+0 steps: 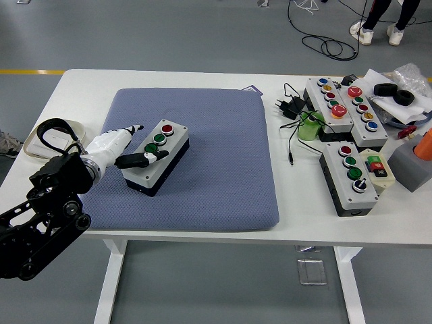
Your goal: Pick up the button,place it on the desk,press the button,press the button
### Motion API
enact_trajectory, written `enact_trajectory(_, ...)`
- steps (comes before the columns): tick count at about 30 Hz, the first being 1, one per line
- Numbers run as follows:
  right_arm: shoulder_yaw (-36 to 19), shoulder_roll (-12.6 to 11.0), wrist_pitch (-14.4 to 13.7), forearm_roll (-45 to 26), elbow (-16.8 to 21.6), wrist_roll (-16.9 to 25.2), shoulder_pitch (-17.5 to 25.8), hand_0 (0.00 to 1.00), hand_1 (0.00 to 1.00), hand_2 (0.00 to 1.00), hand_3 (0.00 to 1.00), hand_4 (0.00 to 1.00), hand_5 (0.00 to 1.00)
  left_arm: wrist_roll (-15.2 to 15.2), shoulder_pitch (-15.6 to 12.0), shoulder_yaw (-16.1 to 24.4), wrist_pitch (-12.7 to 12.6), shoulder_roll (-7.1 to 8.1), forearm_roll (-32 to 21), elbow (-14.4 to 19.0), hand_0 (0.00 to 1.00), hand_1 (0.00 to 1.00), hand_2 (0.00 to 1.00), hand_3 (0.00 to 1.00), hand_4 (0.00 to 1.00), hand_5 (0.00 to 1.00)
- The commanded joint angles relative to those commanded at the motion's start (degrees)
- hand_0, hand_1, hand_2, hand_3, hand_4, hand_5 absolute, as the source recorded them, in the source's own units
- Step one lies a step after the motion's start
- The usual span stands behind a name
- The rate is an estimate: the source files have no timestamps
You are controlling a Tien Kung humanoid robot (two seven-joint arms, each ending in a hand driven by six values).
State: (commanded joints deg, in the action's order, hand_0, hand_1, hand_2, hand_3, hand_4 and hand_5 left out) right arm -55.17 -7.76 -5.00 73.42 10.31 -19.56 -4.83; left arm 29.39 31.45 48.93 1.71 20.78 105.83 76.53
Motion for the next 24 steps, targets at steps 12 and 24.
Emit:
enact_trajectory(12, -0.3, -0.1, 0.2, 0.7, 0.0, -0.1, -0.2, 0.64, 0.451, 0.618, 0.565, 0.308, 0.234, 1.1, 0.1, -0.2, 1.1, -2.24, -0.1, -2.1, 0.905, 0.998, 0.998, 0.998, 0.998, 0.943)
enact_trajectory(24, -0.7, -0.2, 0.3, 1.2, 0.0, -0.1, 0.1, 0.638, 0.449, 0.617, 0.566, 0.31, 0.231, 3.3, 0.6, -1.1, 3.8, -3.98, 2.5, -3.3, 0.867, 0.995, 0.998, 0.998, 0.998, 0.89)
